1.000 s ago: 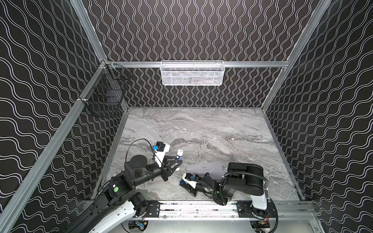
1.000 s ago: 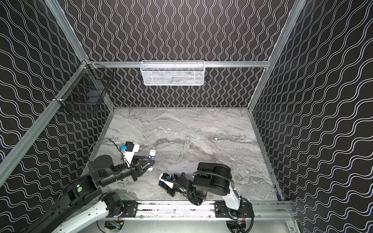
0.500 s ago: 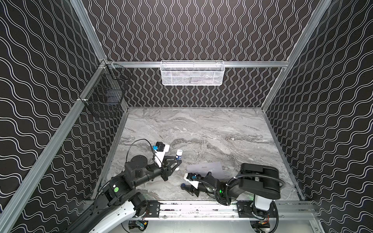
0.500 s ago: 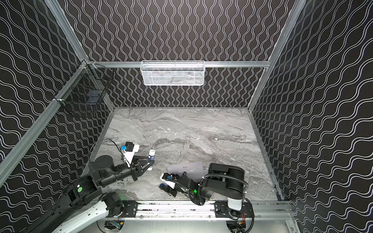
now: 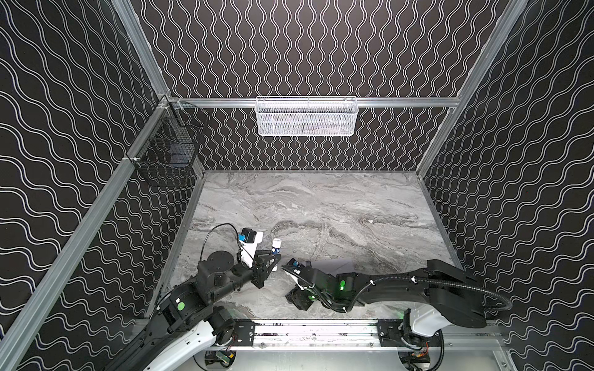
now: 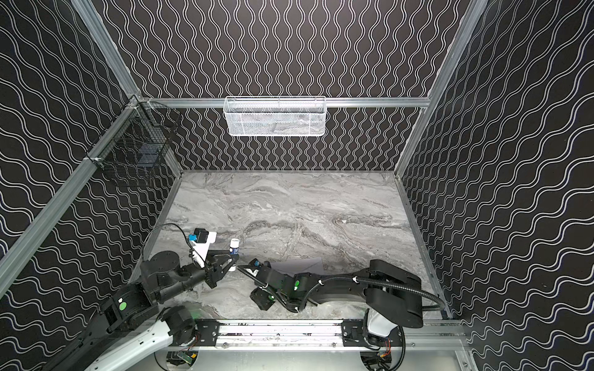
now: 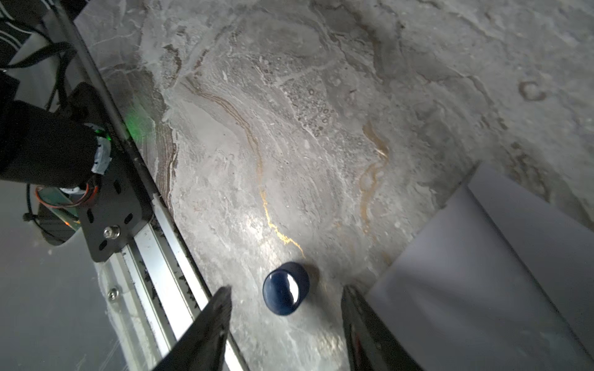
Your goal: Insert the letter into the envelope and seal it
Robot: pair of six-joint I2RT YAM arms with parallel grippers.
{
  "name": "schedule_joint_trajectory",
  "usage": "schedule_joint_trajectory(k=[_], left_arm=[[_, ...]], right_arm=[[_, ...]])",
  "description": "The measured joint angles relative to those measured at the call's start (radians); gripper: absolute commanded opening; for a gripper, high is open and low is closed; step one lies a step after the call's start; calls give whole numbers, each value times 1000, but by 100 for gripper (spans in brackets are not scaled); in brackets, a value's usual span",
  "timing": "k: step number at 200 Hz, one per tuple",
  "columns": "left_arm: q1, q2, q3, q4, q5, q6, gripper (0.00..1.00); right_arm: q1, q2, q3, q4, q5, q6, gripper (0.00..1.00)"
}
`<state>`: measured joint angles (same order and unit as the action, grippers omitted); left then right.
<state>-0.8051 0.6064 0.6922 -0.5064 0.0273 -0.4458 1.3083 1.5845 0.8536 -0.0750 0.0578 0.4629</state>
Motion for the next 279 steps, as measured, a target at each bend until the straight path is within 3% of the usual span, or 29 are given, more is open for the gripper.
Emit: schedule_joint_trajectory(k=[34,81,182,233,279], left_arm=[[0,-14,1,-51,-61,-19,0],[5,-48,-5,-132,-134,-35,0],[5,-97,-8,-166,-168,-53,0],[5,-99,-13,-162,-159,-56,0],[5,-101,-13,-156,-159,-56,0]], right_arm=[[10,108,180,-229,-17,106,54],[38,233,295,-367,-12,184,56],[50,344,402,-472,42,198,42],[51,355,423,-502,50,198,47],[51,346,443,-530,64,198,45]])
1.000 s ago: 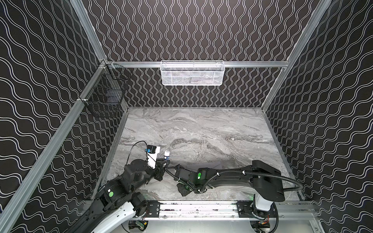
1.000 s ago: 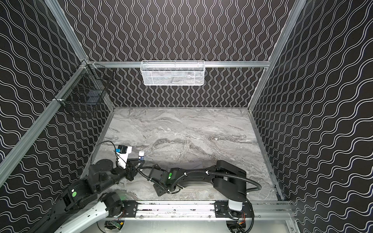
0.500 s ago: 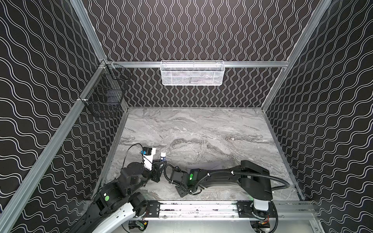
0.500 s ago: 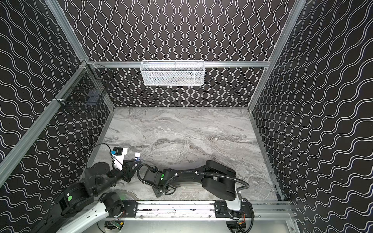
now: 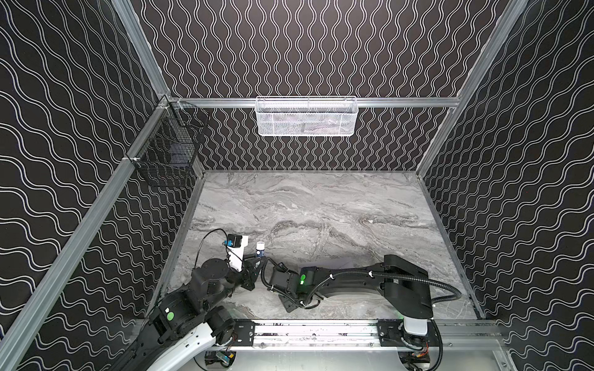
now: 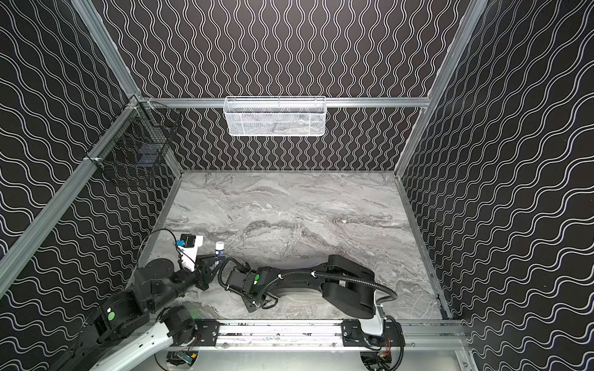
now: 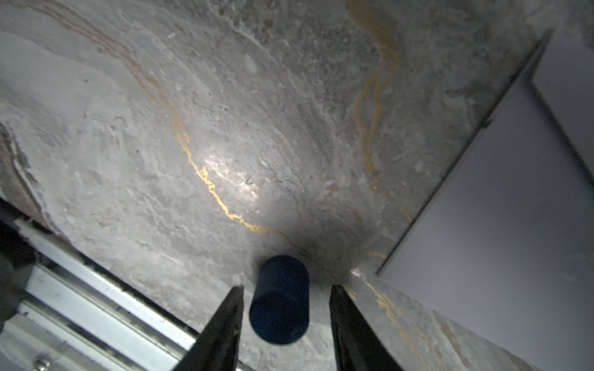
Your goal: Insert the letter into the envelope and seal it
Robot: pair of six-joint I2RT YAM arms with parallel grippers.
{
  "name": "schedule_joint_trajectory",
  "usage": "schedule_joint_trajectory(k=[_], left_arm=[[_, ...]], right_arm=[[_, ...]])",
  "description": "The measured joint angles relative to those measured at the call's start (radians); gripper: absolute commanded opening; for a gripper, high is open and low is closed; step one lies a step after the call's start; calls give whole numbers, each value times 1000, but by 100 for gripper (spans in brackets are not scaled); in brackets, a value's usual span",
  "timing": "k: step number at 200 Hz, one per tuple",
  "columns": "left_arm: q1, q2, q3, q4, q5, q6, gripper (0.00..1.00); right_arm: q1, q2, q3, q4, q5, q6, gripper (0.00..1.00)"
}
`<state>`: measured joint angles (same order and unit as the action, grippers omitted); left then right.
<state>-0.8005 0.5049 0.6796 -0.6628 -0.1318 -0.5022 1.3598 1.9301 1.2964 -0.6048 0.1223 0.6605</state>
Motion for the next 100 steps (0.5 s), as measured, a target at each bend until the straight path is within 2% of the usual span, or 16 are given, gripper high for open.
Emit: schedule_joint_trajectory(k=[100], left_arm=[[0,1,-2,12,8,-8,0]], right_arm=[[0,-3,0,-3,-1,0,34]])
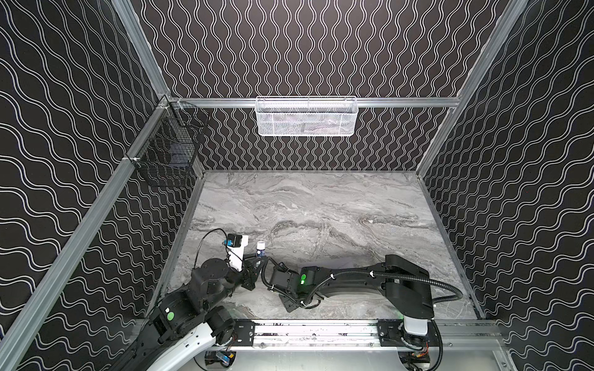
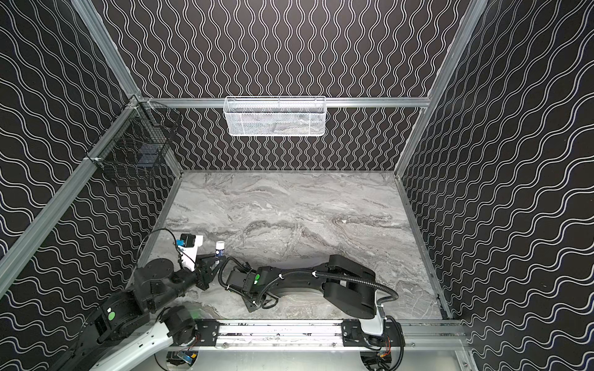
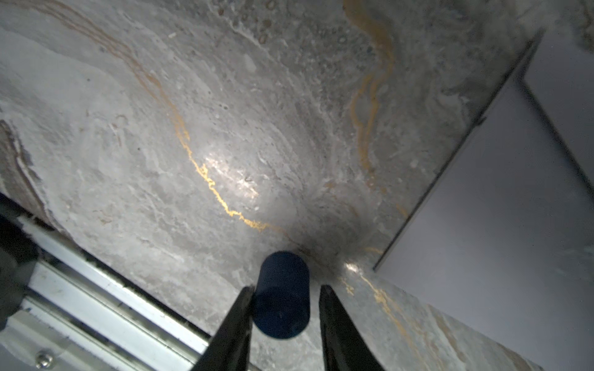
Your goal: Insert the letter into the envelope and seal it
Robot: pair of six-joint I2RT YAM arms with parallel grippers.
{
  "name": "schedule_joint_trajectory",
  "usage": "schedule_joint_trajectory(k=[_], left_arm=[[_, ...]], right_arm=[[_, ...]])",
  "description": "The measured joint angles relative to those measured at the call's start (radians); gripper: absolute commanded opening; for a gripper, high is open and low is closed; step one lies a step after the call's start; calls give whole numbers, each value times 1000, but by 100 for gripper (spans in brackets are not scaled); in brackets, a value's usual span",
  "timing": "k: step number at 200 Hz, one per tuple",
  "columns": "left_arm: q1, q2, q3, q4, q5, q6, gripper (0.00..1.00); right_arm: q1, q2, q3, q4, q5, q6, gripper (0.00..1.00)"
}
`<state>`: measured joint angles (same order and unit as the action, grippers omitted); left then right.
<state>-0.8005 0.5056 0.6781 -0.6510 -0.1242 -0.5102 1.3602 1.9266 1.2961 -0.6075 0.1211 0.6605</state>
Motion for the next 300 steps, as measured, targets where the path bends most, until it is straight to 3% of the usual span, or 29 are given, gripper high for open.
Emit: schedule_joint_trajectory(k=[67,139,193,236,271,300], left_arm=[[0,6,-3,5,14,-7,0],[0,70,-6,45,58,24,0],[-2,193,4,126,209,152,0],[-3,266,4,262,352,244,0],[-3,310,10,346,456,310,0],[-3,335,10,395,507,360,0]], right_arm=[[0,-22,-23,2,-5,0,30],[-53,-199,-111,-14,-53,0,26],[-172,-458,-143,-53,-93,-37,22],[-268,-627,-33,-161,-113,-87,19],[-323,-721,69,-216,-152,-154,19],[-336,-716,154,-242,-214,-209,19]])
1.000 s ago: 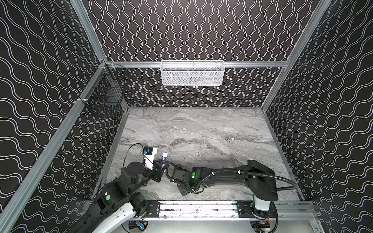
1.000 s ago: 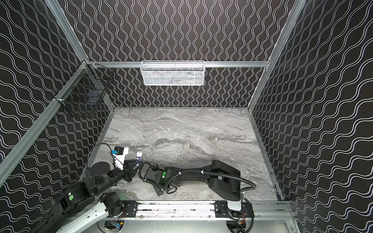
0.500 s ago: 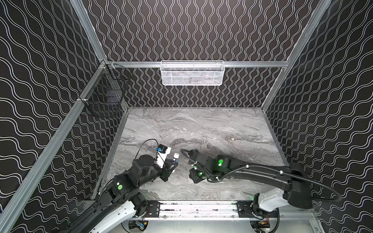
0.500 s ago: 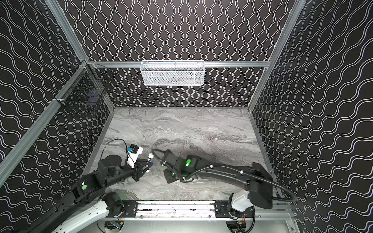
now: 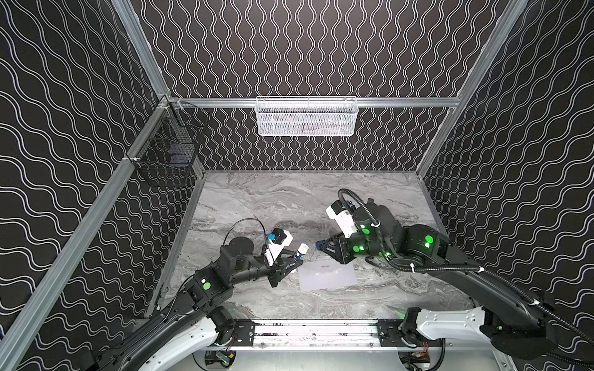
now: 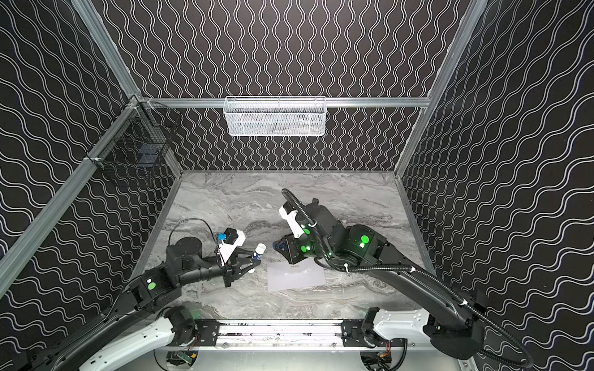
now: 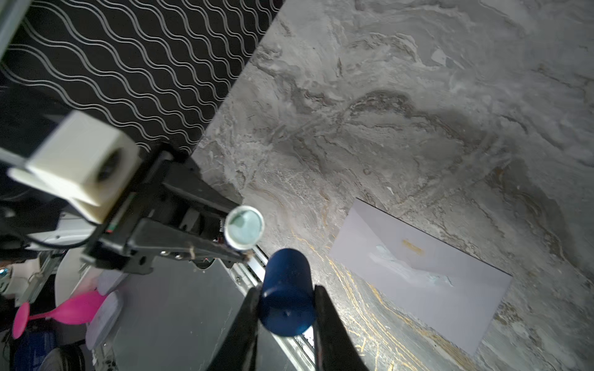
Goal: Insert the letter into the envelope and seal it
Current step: 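Bring the blue cap over the glue stick top held by the left gripper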
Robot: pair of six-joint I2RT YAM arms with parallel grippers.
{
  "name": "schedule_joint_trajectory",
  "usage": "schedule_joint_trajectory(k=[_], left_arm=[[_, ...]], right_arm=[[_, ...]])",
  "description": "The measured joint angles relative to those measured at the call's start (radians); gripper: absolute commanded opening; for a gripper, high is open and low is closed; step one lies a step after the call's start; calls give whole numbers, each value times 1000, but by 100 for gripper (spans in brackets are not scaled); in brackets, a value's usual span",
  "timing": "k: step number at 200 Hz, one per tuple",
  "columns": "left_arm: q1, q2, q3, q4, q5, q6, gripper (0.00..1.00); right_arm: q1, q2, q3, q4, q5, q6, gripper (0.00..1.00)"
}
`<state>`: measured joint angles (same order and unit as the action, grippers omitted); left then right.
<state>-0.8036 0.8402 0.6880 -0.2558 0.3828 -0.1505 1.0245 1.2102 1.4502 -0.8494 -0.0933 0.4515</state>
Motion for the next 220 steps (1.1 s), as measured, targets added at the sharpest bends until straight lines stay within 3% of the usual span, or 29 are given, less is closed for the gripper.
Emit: schedule_joint_trajectory(k=[116,220], left_arm=[[0,-31,-38,96,58,53,0],[0,-61,-53,70,80,44,0]], right_arm=[[-7,28,10,26,-173,-50,19],[-14,60,-2,85,-210,-25,19]])
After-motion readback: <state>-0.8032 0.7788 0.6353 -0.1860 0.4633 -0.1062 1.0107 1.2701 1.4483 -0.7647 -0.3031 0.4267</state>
